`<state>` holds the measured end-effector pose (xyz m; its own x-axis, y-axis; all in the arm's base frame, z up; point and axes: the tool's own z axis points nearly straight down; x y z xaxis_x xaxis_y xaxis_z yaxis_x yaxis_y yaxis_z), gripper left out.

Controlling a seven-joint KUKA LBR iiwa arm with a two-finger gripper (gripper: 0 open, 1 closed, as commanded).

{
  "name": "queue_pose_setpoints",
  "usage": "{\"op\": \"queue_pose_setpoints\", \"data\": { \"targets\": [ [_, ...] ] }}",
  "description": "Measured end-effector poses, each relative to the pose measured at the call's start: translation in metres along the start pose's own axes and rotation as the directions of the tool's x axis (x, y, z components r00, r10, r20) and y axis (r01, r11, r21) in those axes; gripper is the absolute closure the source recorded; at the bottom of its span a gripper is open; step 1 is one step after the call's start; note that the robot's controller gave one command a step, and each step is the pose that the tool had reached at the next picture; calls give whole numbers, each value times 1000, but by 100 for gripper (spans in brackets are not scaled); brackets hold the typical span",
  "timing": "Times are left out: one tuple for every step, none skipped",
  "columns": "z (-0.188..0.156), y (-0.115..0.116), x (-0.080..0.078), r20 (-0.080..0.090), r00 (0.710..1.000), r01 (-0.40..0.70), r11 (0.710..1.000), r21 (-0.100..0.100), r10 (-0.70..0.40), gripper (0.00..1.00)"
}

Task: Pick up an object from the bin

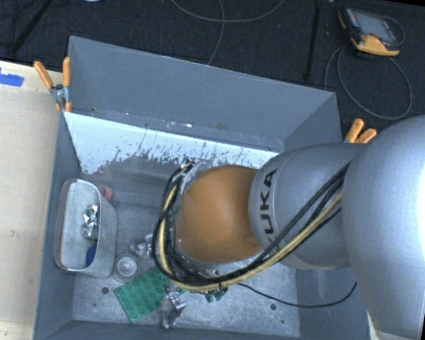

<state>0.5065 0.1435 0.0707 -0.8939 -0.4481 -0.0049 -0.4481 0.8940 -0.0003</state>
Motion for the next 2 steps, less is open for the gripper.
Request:
{"op": "queue_pose_setpoints", "data": {
  "targets": [
    [0,0,-1,-2,1000,-5,1000,-1,5,0],
    [-4,-1,-3,4,1000,-6,1000,0,6,100]
  ]
}}
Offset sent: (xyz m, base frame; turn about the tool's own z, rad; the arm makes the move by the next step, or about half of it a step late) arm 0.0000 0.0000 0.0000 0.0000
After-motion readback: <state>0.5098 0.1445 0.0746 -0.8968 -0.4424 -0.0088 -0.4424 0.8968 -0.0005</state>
